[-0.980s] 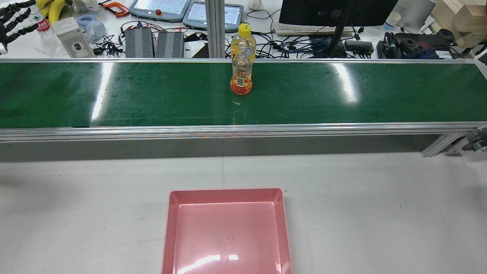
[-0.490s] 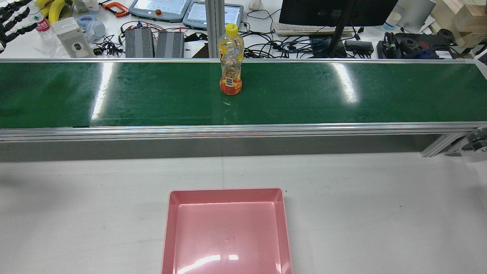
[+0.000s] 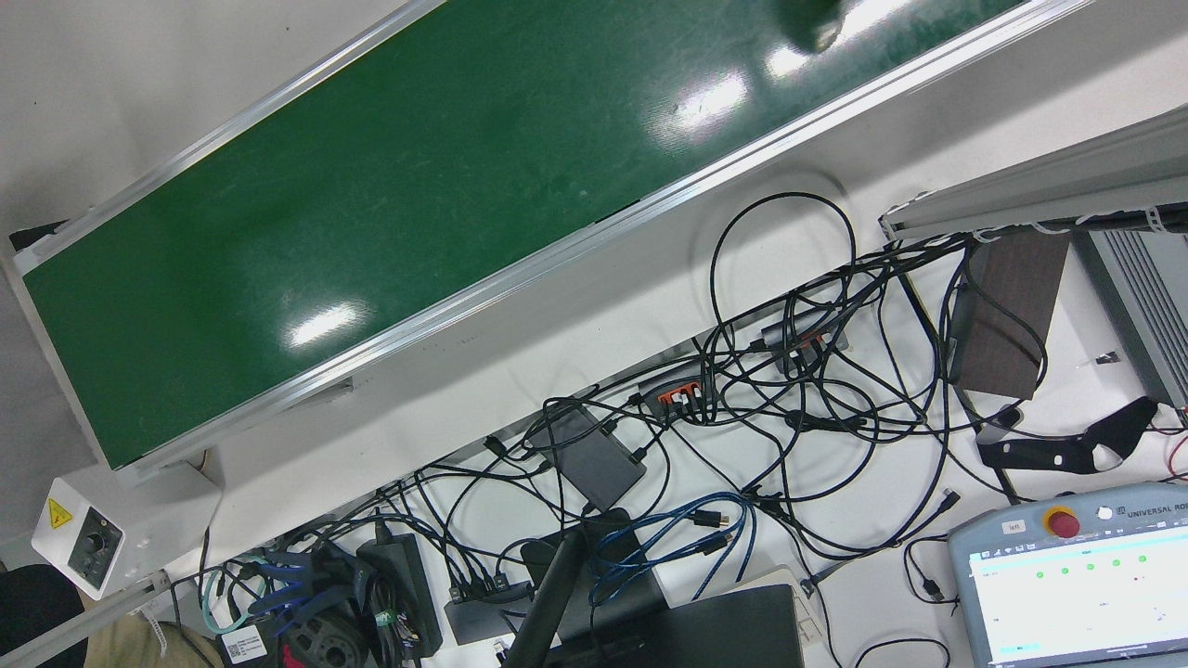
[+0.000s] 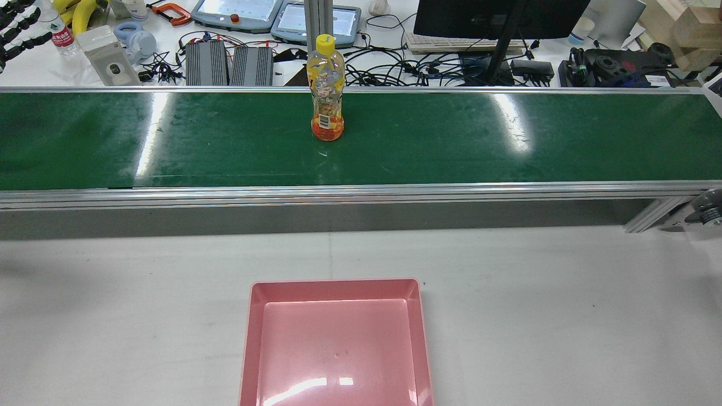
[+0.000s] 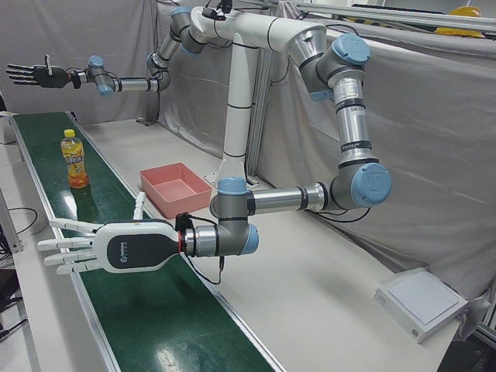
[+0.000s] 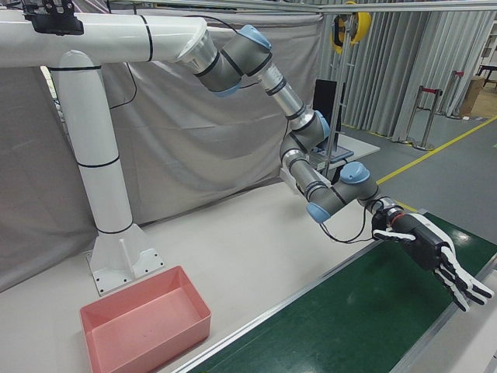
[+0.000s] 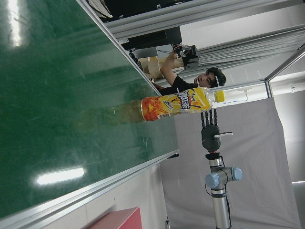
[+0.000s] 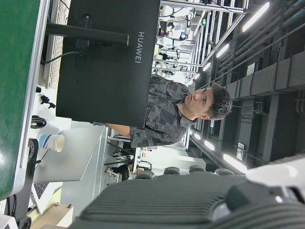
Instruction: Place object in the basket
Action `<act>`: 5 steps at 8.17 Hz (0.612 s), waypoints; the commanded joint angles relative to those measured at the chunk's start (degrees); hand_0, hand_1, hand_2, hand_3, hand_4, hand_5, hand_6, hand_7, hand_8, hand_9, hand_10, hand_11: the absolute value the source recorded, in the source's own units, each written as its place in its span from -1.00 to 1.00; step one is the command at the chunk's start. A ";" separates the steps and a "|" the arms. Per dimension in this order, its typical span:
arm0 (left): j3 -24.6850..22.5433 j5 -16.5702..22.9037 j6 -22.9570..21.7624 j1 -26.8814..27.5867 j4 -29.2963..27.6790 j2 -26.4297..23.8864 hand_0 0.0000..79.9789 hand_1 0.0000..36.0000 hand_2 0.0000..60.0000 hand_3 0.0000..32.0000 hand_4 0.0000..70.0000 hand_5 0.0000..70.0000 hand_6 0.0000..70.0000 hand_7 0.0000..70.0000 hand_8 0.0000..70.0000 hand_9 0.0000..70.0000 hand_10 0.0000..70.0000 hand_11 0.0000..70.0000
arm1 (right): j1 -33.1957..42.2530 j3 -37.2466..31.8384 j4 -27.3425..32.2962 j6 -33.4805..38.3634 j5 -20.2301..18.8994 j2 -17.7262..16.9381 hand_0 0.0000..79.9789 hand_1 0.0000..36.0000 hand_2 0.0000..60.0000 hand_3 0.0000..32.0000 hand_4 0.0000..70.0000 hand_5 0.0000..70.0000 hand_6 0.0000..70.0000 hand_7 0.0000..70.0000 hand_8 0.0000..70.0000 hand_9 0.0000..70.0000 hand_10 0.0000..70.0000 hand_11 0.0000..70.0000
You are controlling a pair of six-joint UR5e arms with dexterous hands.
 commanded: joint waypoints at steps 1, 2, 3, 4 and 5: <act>-0.19 0.00 0.00 -0.19 -0.09 -0.02 0.29 -1.00 -1.00 -0.34 -0.38 -0.90 -1.00 -1.00 -1.00 -1.00 -0.85 -0.77 | 0.00 0.00 0.00 0.00 0.00 0.01 -1.00 -1.00 -1.00 -1.00 -1.00 -1.00 -1.00 -1.00 -1.00 -1.00 -1.00 -1.00; -0.19 0.00 0.00 0.07 -0.09 -0.02 0.29 -1.00 -1.00 -0.30 -0.39 -0.88 -1.00 -1.00 -1.00 -1.00 -0.86 -0.78 | 0.00 0.00 0.00 0.00 0.00 0.01 -1.00 -1.00 -1.00 -1.00 -1.00 -1.00 -1.00 -1.00 -1.00 -1.00 -1.00 -1.00; -0.19 0.00 0.00 0.16 -0.09 0.06 0.28 -1.00 -1.00 -0.27 -0.40 -0.85 -1.00 -1.00 -1.00 -1.00 -0.86 -0.78 | 0.00 0.00 0.00 0.00 -0.09 -0.08 -1.00 -1.00 -1.00 -1.00 -1.00 -1.00 -1.00 -1.00 -1.00 -1.00 -1.00 -1.00; -0.19 0.00 0.00 0.25 -0.09 -0.02 0.29 -1.00 -1.00 -0.32 -0.40 -0.80 -1.00 -1.00 -1.00 -0.99 -0.86 -0.78 | 0.00 0.00 0.00 0.00 0.00 -0.08 -1.00 -1.00 -1.00 -1.00 -1.00 -1.00 -1.00 -1.00 -1.00 -1.00 -1.00 -1.00; -0.19 0.00 0.00 0.34 -0.09 0.06 0.29 -1.00 -1.00 -0.32 -0.39 -0.79 -1.00 -1.00 -1.00 -0.99 -0.87 -0.79 | 0.00 0.00 0.00 0.00 0.00 0.01 -1.00 -1.00 -1.00 -1.00 -1.00 -1.00 -1.00 -1.00 -1.00 -1.00 -1.00 -1.00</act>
